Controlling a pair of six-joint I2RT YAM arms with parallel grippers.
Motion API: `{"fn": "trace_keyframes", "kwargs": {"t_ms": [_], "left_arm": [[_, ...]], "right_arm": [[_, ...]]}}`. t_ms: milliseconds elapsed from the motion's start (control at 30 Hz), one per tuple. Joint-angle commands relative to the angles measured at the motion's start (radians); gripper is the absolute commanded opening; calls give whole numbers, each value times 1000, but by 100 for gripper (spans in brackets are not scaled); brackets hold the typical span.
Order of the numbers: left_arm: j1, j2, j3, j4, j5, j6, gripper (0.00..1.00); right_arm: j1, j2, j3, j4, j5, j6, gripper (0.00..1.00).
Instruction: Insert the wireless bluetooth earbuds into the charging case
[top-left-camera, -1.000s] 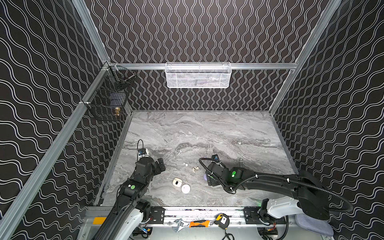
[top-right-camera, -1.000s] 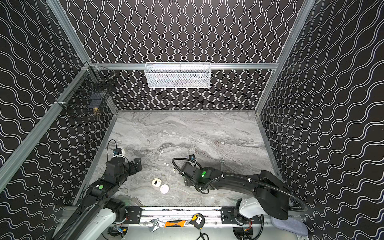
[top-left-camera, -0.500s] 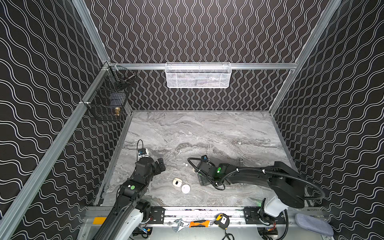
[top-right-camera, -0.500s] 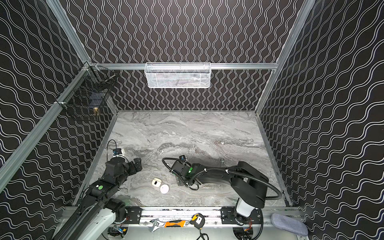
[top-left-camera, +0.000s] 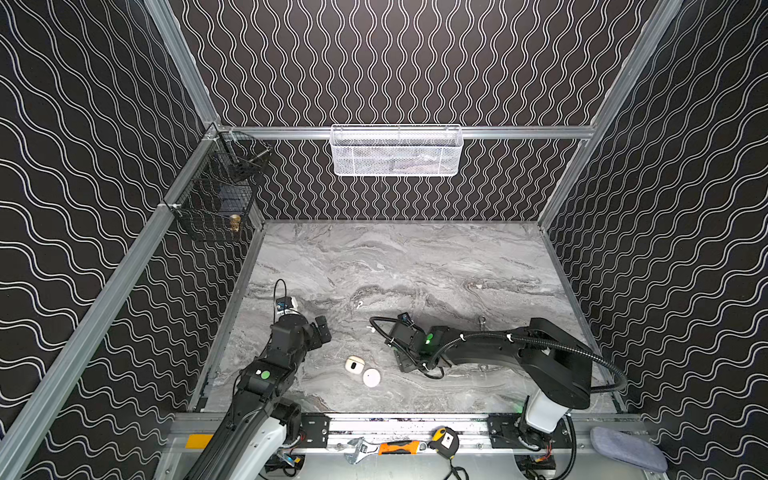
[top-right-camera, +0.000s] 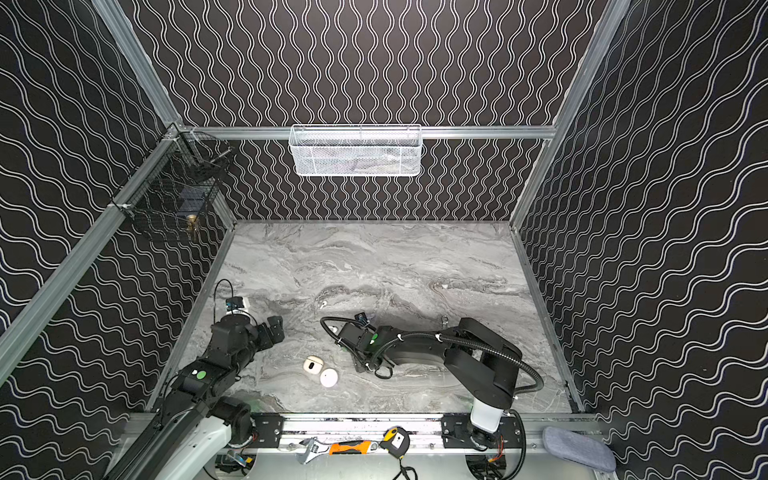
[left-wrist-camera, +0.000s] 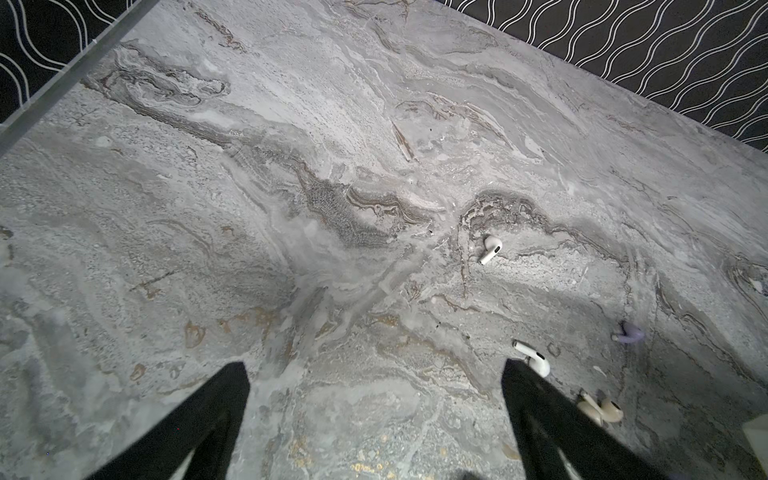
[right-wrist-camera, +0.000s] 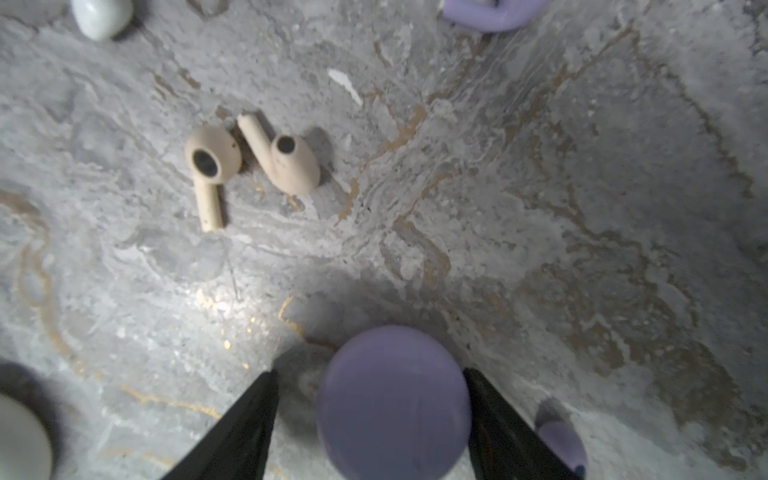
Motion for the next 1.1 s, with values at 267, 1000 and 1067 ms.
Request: {"fn": "trace_keyframes", "kwargs": {"t_ms": [267, 1000, 1067], "left_arm": [[1, 6, -1, 8, 1, -3, 99], [2, 270, 289, 127, 137, -33, 99], [1, 311, 343, 179, 249, 38, 99]], "right_arm": [[-6, 0, -23, -34, -22, -4, 60], [2, -339, -184, 564, 147, -427, 41], [1, -410, -268, 763, 124, -595, 41]]}}
